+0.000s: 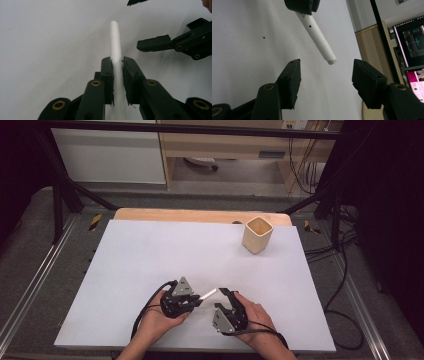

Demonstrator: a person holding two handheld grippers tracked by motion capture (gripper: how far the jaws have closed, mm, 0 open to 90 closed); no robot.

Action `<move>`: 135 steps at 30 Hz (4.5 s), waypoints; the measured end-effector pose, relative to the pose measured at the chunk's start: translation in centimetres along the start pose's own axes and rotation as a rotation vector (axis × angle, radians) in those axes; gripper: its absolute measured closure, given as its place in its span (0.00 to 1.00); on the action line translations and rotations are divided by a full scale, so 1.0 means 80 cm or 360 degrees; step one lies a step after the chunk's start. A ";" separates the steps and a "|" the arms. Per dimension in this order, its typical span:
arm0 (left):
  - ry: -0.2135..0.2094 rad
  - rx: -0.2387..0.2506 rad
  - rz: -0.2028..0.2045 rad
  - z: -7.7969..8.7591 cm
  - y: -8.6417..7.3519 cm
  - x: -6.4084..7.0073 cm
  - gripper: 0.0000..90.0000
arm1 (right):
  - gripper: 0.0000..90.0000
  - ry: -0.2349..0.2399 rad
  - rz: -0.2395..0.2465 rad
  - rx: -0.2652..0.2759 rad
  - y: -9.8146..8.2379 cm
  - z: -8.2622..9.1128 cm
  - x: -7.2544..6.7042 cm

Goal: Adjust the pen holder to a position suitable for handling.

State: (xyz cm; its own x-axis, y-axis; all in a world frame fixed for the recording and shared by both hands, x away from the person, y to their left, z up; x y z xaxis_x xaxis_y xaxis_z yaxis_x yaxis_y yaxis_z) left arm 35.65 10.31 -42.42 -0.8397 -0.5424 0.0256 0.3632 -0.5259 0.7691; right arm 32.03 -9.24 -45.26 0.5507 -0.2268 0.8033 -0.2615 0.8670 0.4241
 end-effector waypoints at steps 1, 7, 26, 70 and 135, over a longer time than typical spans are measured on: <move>-0.0001 0.0000 0.0001 0.000 0.000 0.000 0.88 | 0.47 0.0001 0.0026 0.0003 0.001 0.000 -0.001; -0.0035 0.0013 0.0002 -0.001 0.002 0.005 0.88 | 0.55 -0.0013 0.0168 0.0009 0.011 0.001 -0.010; -0.0130 -0.0025 -0.0039 -0.007 0.004 0.016 0.88 | 0.71 -0.0039 0.0457 -0.0010 0.019 -0.001 -0.025; 0.0086 0.0627 0.0277 0.031 0.005 -0.016 0.42 | 0.88 0.0167 -0.0106 -0.0071 -0.022 -0.006 0.016; -0.0033 0.0800 0.0438 0.013 0.017 0.015 0.51 | 0.87 0.0829 -0.1522 0.0427 -0.049 -0.011 0.033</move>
State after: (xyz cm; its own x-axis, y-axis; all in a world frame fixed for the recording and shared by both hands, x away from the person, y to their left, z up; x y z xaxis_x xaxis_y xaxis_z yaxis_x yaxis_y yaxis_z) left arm 34.67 9.64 -40.69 -0.7510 -0.5995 0.2767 0.3372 0.0120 0.9414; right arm 35.23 -12.87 -45.17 0.8646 -0.4805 -0.1472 0.3188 0.2979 0.8998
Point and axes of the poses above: each handheld gripper's, and its own axes: z roughly backward along the jaws, y roughly out of its top, x roughly to its right, the point moved 1 cm from there along -z, roughly forward along the jaws, and after that the axes turned 2 degrees about x, right-handed, at the moved point
